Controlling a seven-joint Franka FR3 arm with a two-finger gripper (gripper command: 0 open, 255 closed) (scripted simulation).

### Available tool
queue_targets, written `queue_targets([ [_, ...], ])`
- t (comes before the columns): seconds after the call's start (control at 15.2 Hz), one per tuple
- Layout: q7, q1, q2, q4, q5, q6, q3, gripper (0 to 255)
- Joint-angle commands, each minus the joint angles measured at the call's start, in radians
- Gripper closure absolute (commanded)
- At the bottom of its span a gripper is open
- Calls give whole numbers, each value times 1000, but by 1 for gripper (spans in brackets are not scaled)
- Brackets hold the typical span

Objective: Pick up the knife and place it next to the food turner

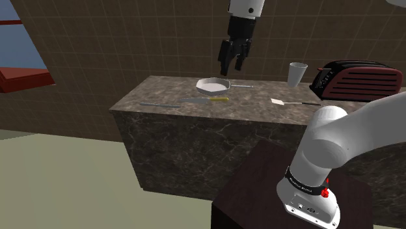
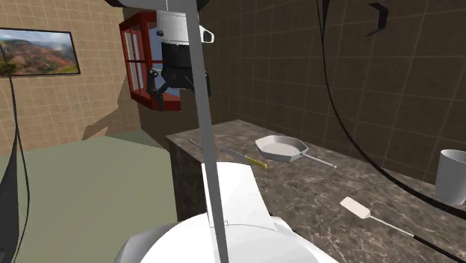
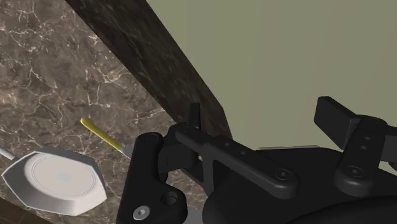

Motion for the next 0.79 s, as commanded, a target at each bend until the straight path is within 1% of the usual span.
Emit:
queue_targets([
  [0.0, 0, 0, 0, 0, 0, 0, 0, 0],
  [0.4, -172, -6, 124, -36, -61, 128, -88, 0],
  [0.73, -308, -8, 263, -25, -99, 233, -156, 0],
])
